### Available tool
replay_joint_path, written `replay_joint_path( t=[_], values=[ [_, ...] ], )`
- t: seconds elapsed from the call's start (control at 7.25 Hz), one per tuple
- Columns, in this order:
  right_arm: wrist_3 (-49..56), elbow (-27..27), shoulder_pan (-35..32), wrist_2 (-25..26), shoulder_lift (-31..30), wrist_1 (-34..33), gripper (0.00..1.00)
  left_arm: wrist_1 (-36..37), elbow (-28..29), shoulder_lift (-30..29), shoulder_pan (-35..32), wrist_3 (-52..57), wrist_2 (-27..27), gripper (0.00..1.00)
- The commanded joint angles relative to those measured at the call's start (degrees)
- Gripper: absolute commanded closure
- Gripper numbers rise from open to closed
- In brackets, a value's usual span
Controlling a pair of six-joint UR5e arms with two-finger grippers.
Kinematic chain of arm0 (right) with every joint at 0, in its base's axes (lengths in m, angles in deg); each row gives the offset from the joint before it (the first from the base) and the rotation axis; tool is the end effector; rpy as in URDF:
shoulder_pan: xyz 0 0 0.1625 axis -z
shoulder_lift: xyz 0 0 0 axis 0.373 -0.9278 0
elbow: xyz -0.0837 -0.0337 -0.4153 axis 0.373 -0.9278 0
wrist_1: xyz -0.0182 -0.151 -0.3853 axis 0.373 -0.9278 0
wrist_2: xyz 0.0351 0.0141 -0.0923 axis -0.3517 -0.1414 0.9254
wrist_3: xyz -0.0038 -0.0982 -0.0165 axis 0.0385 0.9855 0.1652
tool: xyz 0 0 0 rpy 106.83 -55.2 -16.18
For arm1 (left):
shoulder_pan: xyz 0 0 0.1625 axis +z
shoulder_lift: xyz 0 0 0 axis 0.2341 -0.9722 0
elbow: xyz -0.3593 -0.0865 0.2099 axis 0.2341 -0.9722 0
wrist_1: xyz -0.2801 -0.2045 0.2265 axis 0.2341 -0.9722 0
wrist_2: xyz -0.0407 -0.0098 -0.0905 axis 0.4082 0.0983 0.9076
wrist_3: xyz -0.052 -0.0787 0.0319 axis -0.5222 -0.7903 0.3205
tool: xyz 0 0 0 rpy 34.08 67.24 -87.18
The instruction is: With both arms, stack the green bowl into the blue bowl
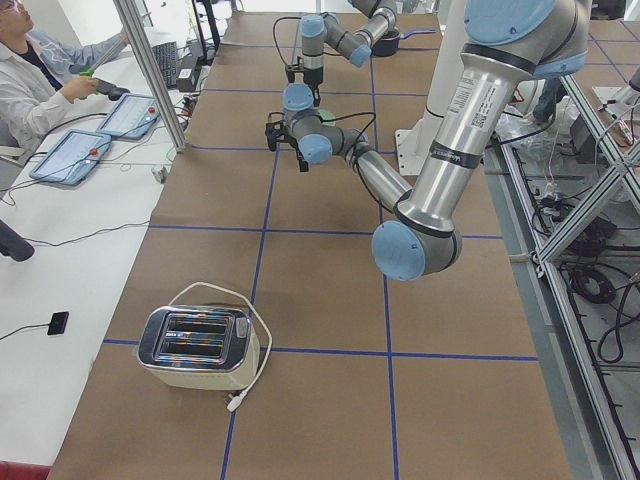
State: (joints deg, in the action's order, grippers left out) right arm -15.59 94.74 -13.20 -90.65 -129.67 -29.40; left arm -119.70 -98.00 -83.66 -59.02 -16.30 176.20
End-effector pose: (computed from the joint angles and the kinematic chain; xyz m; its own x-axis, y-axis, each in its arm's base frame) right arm -0.5017 -0.4614 0.2087 0.5812 -0.2693 0.7679 0.1481 0.9629 0.2255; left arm 0.3702 -0.4821 0.2790 0.4326 -0.1708 -0.8853 0.1294 0.9835 -0.1265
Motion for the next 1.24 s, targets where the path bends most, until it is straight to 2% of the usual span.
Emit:
replay_joint_path(
  t=[0.0,0.41,0.55,0.69,0.83,1.1],
  values=[
    [0.2,-2.4,0.6,1.4,2.2,0.1,1.00,0.0,0.1,0.1,0.0,0.0,0.0,0.03],
    [0.2,-3.9,0.6,1.5,1.8,3.7,1.00,0.0,0.1,0.1,0.0,0.0,-0.1,0.03],
    [0.2,-4.5,0.6,2.0,1.8,4.4,0.43,0.0,0.2,0.1,0.0,0.0,-0.1,0.03],
    [0.2,-4.6,0.6,2.5,1.7,4.5,0.33,0.0,0.3,0.1,0.1,0.0,-0.2,0.03],
    [0.4,-4.5,0.6,2.5,1.7,4.5,0.00,0.0,0.3,0.1,0.0,0.0,-0.2,0.03],
    [0.2,-2.2,-2.5,1.1,1.2,4.3,0.00,0.0,0.4,0.1,0.0,0.0,-0.2,0.03]
  ],
)
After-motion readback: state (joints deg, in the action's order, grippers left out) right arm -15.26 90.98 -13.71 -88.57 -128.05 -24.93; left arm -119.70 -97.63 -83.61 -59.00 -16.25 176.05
